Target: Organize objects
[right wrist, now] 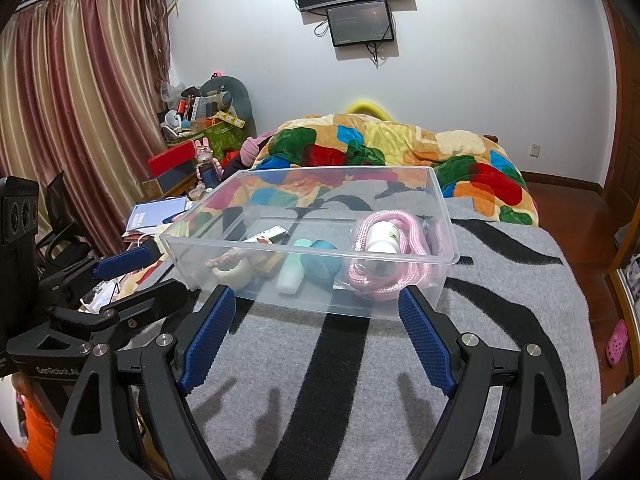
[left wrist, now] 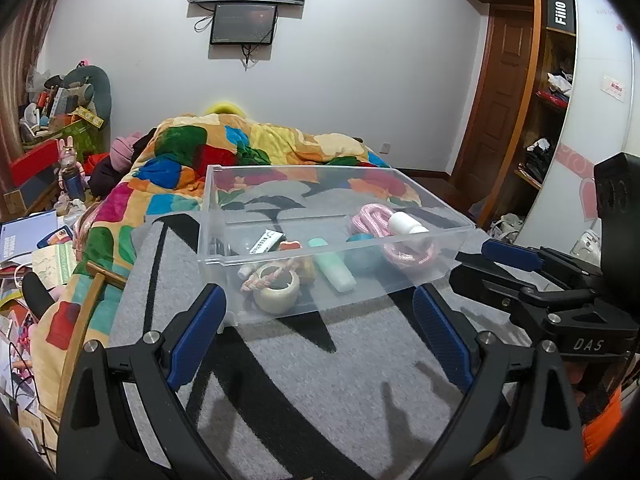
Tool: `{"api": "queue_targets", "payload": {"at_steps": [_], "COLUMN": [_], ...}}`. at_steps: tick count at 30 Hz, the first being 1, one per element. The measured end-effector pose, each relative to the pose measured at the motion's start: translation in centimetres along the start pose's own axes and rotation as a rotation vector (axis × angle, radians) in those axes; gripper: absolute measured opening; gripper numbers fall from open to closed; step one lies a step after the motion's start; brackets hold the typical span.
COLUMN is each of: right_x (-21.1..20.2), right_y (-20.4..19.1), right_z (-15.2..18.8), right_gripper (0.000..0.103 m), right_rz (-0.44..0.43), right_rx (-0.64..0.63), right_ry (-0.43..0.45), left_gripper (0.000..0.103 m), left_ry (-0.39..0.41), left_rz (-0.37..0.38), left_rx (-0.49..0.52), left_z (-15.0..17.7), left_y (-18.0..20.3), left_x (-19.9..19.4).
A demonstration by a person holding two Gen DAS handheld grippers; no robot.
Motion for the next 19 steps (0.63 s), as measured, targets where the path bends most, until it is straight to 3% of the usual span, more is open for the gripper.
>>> {"api": "queue_targets", "payload": {"at_steps": [19], "right_x": [0.12], "right_y": [0.03], "right_z": [0.18], "right_gripper": [0.082], "right_rz": [-0.010], "right_rx": [0.009], "right_ry": [-0.012], "left_gripper": [0.096], "left_ry": [0.003], "left_rz": [-0.009], "left_rx": [-0.011], "left_z": [0.26], "left_y": [-0.12], "left_x": [-0.12]}}
Point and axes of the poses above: each gripper's, at about its wrist camera, not at the fingertips, and x roughly the way its jaws point, y to its right, z to its underside, the point moved 7 cm from there along x, roughly the way its jaws point, and after that the axes turned 8 degrees about -y, right-handed, at the moved point
